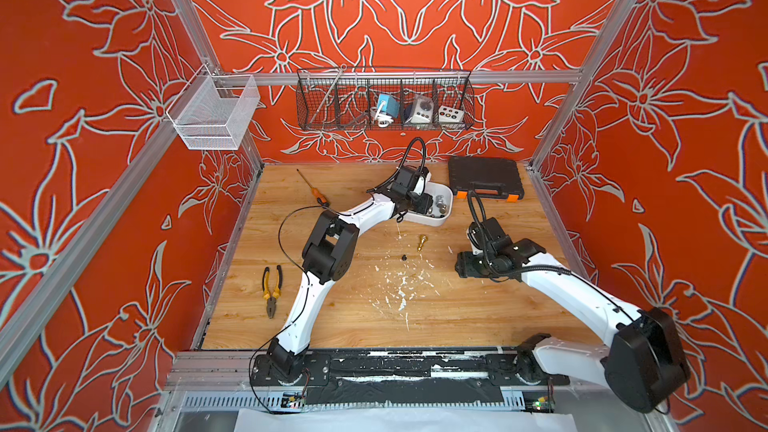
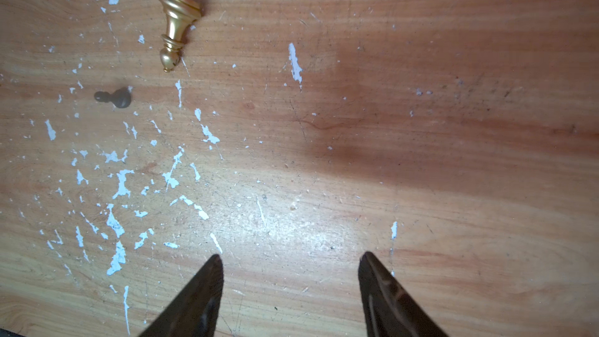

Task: Put the chess pieces into the storage box
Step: Place the chess piece in the storage box.

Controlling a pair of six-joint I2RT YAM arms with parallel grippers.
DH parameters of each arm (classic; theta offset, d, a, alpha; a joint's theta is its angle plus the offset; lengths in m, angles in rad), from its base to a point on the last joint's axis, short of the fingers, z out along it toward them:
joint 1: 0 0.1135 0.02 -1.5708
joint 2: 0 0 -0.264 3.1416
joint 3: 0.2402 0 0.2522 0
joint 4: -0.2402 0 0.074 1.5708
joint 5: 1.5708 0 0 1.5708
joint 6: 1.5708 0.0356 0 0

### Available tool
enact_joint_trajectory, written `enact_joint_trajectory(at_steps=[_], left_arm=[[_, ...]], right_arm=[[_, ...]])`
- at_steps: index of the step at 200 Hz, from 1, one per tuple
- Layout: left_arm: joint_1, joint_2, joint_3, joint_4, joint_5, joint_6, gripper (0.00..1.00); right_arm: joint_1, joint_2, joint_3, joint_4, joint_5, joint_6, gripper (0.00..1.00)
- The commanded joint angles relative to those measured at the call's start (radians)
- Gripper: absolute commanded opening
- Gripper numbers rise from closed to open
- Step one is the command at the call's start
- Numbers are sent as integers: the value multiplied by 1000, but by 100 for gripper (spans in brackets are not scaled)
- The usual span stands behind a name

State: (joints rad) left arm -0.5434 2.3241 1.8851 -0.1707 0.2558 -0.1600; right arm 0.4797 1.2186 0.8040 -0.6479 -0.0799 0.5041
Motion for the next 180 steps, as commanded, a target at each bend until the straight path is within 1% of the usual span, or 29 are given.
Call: enact_joint_trajectory(at_steps=[1,105,136,156,180], left_arm=[[-3,2,12,24,10,-3,34],[-3,-42,-5,48,13,-12,35],[-1,-83,-20,48,10,-6,35],[2,-145,-84,64,3,-11,35],[13,-262,-244,153,1,-32,36]], right_arm=[[-7,-21,-8,-19,7,13,68],[-7,-34,-6,-31,11,10,68],[-7,-25,4,-33,1,-5,68],[-8,-13,20,-34,0,-17,67],[-7,12,44,-25,-9,-38,66]])
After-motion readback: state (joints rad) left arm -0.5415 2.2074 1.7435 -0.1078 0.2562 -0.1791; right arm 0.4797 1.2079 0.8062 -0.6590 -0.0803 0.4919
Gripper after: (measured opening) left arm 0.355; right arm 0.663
